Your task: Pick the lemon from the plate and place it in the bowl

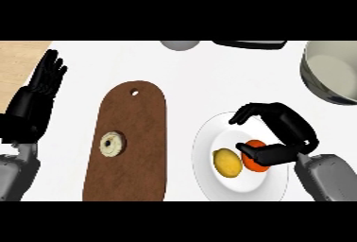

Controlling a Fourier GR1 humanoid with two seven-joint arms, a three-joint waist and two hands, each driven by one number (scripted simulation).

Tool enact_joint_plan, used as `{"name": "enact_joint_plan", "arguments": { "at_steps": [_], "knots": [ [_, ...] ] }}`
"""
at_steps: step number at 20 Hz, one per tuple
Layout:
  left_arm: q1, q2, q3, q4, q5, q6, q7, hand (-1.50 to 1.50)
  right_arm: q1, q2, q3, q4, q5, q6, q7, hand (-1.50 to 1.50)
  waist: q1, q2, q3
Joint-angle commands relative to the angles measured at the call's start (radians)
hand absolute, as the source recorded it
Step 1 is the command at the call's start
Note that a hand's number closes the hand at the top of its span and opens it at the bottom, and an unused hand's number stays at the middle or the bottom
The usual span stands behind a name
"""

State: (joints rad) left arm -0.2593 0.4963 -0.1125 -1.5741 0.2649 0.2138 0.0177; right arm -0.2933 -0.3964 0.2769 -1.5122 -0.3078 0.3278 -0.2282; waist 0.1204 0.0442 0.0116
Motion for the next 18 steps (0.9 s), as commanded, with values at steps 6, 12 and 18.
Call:
{"name": "enact_joint_plan", "arguments": {
  "at_steps": [6,12,18],
  "knots": [
    [-0.044,-0.019,-0.082,0.037,-0.112,0.066,0.079,0.0,-0.216,-0.07,0.006,0.25,-0.085,0.521,-0.294,-1.5,-0.028,-0.007,-0.002],
    [-0.033,-0.038,-0.096,0.032,-0.152,0.107,0.093,0.0,-0.38,-0.178,0.053,0.298,0.092,0.612,-0.363,-1.5,-0.031,-0.02,-0.006],
    [-0.084,-0.037,-0.088,0.05,-0.157,0.102,0.144,0.0,-0.51,-0.192,0.204,0.258,0.32,0.535,-0.397,-1.5,-0.053,-0.025,-0.008]
  ]
}}
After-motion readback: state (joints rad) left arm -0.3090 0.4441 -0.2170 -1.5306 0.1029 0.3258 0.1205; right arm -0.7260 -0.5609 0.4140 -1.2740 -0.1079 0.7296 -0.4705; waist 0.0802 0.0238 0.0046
